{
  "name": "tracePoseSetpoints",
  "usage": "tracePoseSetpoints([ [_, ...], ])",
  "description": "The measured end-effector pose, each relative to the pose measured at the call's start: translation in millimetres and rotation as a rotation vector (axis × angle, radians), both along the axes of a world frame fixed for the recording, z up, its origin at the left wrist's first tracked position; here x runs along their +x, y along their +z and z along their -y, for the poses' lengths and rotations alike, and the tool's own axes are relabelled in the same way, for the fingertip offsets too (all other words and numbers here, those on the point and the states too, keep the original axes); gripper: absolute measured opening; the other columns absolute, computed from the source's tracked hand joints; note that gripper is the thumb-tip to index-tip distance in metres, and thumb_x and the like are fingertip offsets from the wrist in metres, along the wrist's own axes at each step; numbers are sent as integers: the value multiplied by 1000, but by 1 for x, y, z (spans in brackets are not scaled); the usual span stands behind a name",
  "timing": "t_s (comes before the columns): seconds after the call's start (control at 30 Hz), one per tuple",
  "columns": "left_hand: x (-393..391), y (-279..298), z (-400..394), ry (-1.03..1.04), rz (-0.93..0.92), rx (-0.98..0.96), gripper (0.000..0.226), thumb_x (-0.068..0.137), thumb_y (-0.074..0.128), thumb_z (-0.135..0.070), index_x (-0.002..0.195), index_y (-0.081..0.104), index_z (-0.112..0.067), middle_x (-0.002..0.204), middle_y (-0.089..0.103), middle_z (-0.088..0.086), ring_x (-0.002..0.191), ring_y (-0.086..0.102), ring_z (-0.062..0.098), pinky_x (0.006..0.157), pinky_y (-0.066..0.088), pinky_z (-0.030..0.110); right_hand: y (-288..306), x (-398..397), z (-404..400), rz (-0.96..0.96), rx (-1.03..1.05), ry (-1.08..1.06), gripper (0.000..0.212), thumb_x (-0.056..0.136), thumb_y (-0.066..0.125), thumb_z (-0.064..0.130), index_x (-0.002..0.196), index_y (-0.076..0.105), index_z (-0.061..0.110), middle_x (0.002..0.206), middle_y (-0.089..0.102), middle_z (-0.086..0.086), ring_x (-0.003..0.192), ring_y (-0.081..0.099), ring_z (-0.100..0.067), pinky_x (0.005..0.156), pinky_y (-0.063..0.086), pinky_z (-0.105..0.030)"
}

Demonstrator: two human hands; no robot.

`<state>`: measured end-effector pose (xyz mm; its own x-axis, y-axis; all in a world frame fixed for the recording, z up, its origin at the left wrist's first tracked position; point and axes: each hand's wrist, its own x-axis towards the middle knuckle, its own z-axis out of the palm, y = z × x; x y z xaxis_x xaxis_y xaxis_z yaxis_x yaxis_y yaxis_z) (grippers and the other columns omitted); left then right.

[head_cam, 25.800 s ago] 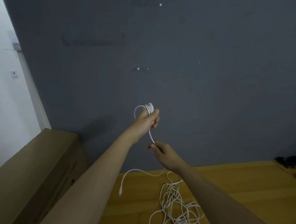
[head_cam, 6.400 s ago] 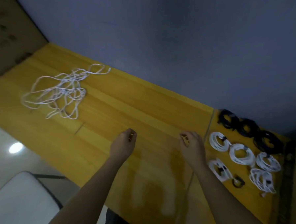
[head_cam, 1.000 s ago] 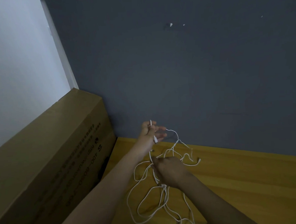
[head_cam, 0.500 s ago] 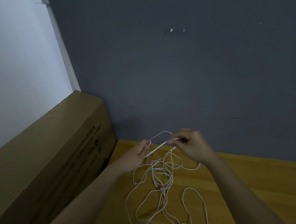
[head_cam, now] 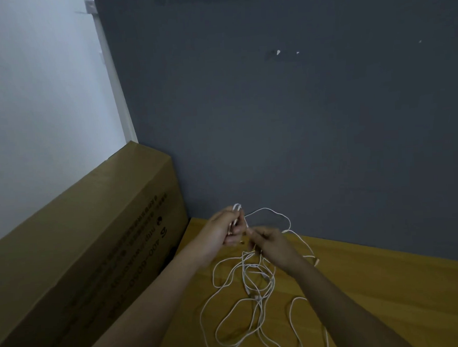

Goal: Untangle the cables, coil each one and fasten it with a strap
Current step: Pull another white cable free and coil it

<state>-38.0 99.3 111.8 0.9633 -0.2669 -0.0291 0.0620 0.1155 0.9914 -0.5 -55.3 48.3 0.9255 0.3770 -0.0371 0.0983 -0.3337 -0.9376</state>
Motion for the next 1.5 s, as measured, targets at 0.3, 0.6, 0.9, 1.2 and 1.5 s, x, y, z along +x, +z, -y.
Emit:
tracePoseSetpoints([
  [0.3, 22, -14, 14, 281, -2, 195, 21, 105, 27, -17, 88, 37, -12, 74, 47, 2, 55, 44, 11, 63, 44, 26, -28, -31, -8, 623, -689, 297, 34, 103, 28, 32, 127, 45, 16, 90, 65, -13, 76, 61, -33, 62, 44, -37],
  [0.6, 28, -28, 4, 42, 263, 955, 20, 104, 29, -26, 93, 34, -11, 74, 46, 5, 59, 43, 19, 55, 32, 32, 18, -17, 12, 847, -550, 145, 22, 96, 53, 32, 95, 70, 18, 79, 68, 1, 69, 61, -18, 56, 40, -28],
  [0.9, 21, -6, 3, -25, 359, 952, 39, 101, 23, -48, 77, 45, -25, 73, 47, -7, 63, 46, 4, 60, 37, 27, 63, 9, 57, 1113, -629, -127, 5, 83, 69, 17, 82, 71, 12, 74, 66, -2, 63, 64, -25, 48, 42, -24],
  [1.2, 16, 29, 18, -173, 225, 165, 40, 99, 31, -37, 65, 33, -17, 50, 25, -4, 45, 18, 10, 45, 18, 22, 79, 39, 40, 635, -92, -490, 31, 97, 49, 37, 78, 58, 15, 65, 50, 7, 58, 45, -6, 55, 36, -27],
  [1.5, 14, 28, 12, -28, 170, -78, 40, 102, 25, -37, 71, 36, -14, 51, 26, -5, 42, 22, 9, 48, 21, 21, 13, 7, 7, 449, -684, 1, 43, 102, 24, 44, 108, 57, 17, 94, 66, -10, 89, 62, -31, 68, 38, -33],
])
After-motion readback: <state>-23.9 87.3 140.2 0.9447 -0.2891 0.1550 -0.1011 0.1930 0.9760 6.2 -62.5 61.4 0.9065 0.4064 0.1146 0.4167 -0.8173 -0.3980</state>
